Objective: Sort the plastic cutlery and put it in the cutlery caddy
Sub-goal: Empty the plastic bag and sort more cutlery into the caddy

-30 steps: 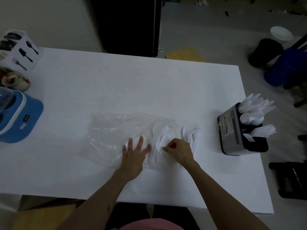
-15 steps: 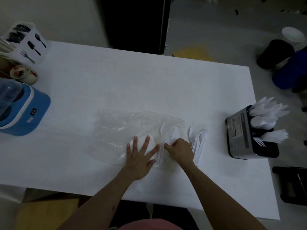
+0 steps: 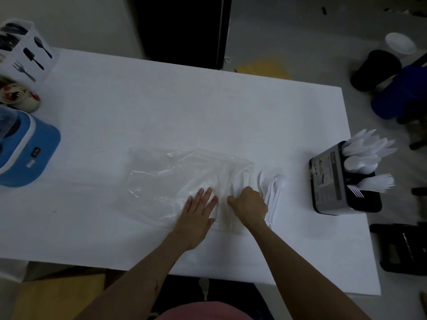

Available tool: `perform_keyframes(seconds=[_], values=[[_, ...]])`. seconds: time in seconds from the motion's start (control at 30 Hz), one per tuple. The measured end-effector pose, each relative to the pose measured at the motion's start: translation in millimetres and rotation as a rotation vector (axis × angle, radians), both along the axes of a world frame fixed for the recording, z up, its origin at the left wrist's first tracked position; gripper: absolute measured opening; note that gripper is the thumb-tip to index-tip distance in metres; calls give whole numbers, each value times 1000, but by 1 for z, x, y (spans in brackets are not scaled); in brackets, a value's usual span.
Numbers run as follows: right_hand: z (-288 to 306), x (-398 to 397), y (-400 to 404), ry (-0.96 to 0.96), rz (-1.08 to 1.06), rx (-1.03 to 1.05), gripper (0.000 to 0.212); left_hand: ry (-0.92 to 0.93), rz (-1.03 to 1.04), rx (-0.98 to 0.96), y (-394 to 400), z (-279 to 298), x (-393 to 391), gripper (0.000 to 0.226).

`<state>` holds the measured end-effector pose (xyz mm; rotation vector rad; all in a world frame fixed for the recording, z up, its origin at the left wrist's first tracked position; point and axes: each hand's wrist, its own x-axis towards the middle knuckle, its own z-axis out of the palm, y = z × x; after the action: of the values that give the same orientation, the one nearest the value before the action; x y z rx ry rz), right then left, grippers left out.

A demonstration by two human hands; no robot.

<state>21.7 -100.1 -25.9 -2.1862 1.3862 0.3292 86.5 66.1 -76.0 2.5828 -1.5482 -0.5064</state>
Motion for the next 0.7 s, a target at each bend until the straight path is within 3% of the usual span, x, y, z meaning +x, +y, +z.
perform_keyframes(seconds=[0.17, 0.27, 0.5, 0.7], values=[[0, 4, 4, 28, 15, -17, 62, 37, 3, 6, 0, 4, 3, 59], [1, 7, 5, 44, 24, -7, 56, 119, 18, 30, 0, 3, 5, 65], [7, 5, 4, 32, 76, -31, 33, -12, -3, 60, 1, -4, 4, 60], [12, 0, -18, -17, -6, 153, 49, -18, -21, 99, 2, -2, 5, 65]])
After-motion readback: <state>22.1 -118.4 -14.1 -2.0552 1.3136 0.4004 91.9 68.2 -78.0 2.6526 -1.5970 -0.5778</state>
